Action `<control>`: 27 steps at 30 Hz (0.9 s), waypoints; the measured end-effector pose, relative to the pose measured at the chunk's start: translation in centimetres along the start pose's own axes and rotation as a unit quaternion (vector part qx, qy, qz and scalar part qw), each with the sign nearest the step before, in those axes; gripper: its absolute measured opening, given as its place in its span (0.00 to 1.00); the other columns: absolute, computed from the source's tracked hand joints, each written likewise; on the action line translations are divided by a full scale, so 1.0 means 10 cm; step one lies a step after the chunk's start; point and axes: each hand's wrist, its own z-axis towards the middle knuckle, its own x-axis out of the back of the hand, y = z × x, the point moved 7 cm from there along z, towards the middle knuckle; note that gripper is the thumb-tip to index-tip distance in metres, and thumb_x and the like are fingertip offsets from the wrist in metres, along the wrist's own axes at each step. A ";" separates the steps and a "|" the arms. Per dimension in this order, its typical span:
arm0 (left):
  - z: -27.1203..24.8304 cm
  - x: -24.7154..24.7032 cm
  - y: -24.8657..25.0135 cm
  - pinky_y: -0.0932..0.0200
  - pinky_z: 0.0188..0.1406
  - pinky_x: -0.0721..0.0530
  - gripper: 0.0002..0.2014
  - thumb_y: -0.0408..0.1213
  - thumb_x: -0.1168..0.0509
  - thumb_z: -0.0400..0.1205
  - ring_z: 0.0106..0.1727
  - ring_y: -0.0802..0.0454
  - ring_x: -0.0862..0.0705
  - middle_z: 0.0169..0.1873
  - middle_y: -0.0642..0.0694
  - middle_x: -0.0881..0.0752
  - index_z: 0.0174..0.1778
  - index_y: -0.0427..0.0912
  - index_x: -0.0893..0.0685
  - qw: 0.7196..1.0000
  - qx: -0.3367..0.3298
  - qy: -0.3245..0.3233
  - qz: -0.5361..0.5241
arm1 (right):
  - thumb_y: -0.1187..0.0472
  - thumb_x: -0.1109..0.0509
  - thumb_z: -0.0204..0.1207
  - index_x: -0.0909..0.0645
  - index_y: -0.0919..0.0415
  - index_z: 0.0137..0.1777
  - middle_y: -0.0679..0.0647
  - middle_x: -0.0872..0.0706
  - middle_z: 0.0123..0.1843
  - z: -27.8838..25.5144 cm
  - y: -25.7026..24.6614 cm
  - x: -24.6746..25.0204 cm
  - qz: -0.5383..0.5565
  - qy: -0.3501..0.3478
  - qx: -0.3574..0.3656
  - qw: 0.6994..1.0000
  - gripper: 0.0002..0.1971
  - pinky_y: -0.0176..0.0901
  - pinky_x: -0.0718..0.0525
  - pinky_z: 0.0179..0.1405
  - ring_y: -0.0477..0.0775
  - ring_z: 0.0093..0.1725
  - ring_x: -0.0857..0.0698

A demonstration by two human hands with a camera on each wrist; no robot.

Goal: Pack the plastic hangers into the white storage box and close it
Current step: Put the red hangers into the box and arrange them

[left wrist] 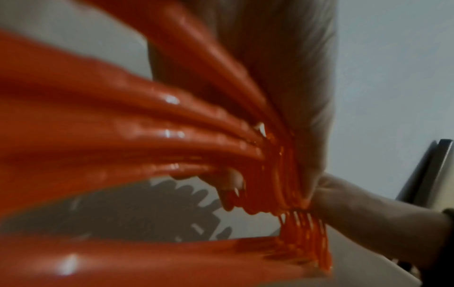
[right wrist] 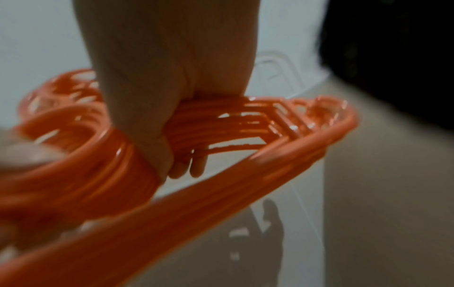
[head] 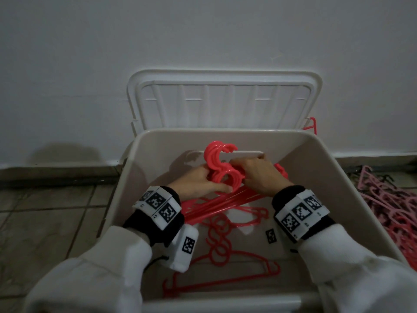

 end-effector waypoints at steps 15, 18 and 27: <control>-0.01 0.37 -0.08 0.64 0.46 0.30 0.15 0.48 0.24 0.69 0.45 0.58 0.22 0.41 0.59 0.18 0.47 0.55 0.20 0.984 0.058 0.159 0.063 | 0.58 0.31 0.77 0.23 0.63 0.68 0.56 0.18 0.62 -0.28 0.34 -1.16 -0.078 -0.459 -0.096 0.880 0.20 0.45 0.16 0.54 0.56 0.52 0.18; -0.02 0.36 -0.06 0.63 0.46 0.28 0.15 0.48 0.23 0.68 0.43 0.58 0.20 0.36 0.62 0.20 0.45 0.57 0.21 0.987 0.052 0.147 0.047 | 0.56 0.35 0.80 0.34 0.57 0.76 0.59 0.24 0.71 -0.10 0.07 -1.38 -0.120 -0.376 -0.013 0.919 0.25 0.49 0.23 0.64 0.60 0.68 0.23; -0.03 0.37 -0.05 0.61 0.53 0.23 0.13 0.48 0.23 0.69 0.49 0.55 0.18 0.41 0.58 0.17 0.42 0.57 0.21 0.988 0.047 0.139 0.043 | 0.54 0.44 0.84 0.29 0.65 0.72 0.62 0.22 0.70 0.01 0.02 -1.66 -0.145 -0.348 -0.029 0.926 0.21 0.50 0.24 0.62 0.63 0.68 0.22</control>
